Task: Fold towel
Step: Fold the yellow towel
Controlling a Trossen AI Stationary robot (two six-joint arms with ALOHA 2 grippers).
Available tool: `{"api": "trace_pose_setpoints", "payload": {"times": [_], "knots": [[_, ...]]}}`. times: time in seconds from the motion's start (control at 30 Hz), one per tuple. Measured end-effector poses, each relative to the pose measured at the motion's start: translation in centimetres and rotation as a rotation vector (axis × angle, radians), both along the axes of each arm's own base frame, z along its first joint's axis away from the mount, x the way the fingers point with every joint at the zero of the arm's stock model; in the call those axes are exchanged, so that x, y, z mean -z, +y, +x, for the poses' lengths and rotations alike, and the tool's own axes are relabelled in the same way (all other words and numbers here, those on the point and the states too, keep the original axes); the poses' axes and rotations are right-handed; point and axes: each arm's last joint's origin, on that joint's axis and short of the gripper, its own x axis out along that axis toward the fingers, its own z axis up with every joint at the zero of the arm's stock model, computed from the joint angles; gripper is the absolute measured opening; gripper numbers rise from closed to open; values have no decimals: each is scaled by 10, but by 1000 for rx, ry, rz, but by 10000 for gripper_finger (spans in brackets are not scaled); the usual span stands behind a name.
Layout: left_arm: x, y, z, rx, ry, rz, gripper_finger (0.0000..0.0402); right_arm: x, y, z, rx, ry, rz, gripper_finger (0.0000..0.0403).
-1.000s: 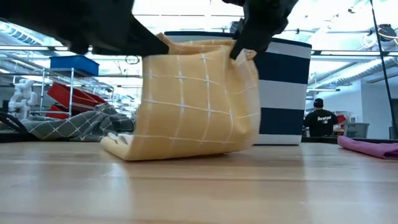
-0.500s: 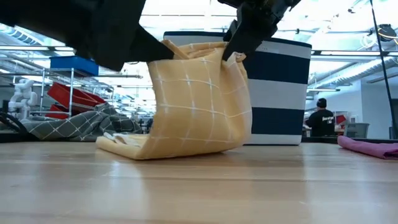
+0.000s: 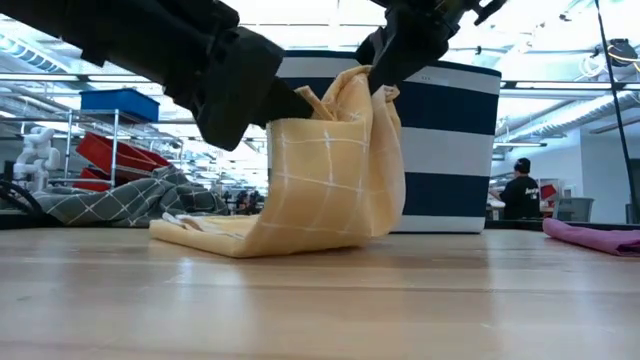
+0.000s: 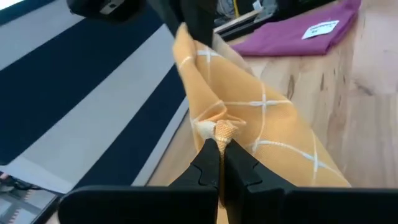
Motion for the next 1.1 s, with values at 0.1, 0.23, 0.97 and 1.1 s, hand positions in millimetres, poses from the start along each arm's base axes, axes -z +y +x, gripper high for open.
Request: {"api": "trace_pose_setpoints", "payload": {"times": [0.1,0.23,0.97,1.1], "knots": [[0,0,0,0,7,5,0,1,-2,-1,1,19,-7,0],[0,-1,0,53,32,-21,0,5,-4,-5,39,82,9,0],[-23,-20,23,1010,37,-254,0,-5,116,-40,-490,158,447,0],[-24,-13,28,1154,45,-316,0,-9,133,-44,-543,101,450,0]]}}
